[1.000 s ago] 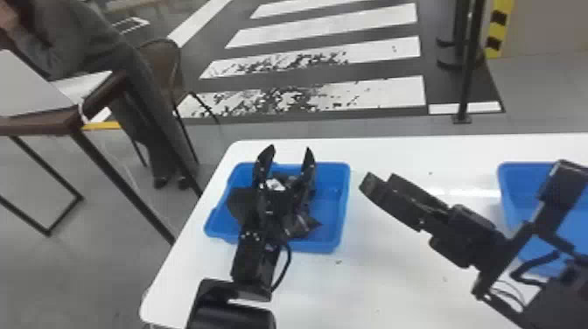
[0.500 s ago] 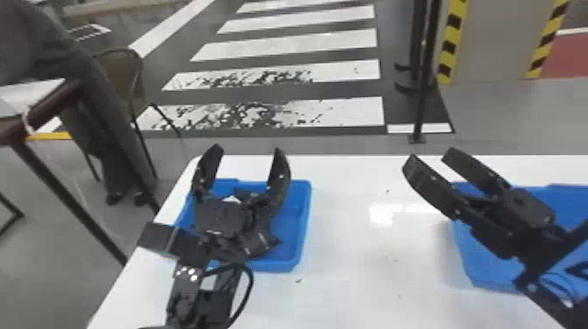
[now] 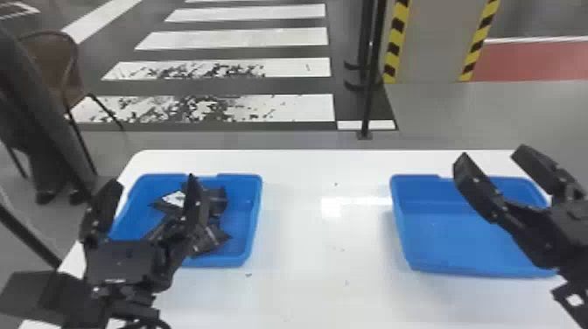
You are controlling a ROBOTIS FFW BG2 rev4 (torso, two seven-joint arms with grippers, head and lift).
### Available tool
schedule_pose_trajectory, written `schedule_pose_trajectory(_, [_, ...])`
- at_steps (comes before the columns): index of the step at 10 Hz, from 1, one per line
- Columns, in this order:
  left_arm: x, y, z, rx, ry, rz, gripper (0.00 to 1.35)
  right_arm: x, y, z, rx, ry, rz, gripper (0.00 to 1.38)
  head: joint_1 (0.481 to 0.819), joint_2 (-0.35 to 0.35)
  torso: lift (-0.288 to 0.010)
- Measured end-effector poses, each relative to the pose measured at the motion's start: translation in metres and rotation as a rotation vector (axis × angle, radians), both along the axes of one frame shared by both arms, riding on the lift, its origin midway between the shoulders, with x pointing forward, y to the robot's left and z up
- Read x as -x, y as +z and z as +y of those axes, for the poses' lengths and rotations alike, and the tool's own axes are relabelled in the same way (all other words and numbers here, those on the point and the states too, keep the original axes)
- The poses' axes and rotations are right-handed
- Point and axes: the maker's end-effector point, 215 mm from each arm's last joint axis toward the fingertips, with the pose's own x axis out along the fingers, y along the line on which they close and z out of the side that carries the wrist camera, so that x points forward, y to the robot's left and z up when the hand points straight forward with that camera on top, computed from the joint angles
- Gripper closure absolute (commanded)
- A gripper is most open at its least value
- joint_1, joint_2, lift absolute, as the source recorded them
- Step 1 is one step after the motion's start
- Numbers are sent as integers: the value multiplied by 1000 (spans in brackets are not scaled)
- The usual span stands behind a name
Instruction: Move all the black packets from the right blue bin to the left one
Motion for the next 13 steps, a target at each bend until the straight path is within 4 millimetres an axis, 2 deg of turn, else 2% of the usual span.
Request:
schedule_pose_trajectory(2, [13, -14, 2, -7, 23, 82, -2, 12, -22, -35, 66, -95, 42, 121, 695, 22, -140])
schedule_pose_trajectory(4, [21, -34, -5, -30, 11, 177, -2, 31, -51, -53, 110, -140, 120, 133, 695, -12, -140])
schedule_pose_trajectory(7, [28, -51, -17, -50, -25, 254, -2, 47, -72, -52, 127, -136, 191, 133, 695, -36, -140])
schedule_pose_trajectory(10, [30, -42, -8, -46, 0, 226, -2, 56, -81, -47, 133, -126, 223, 133, 695, -18, -140])
schedule_pose_trajectory(13, [30, -41, -4, -42, 14, 223, -2, 57, -80, -47, 129, -126, 223, 136, 695, -9, -140])
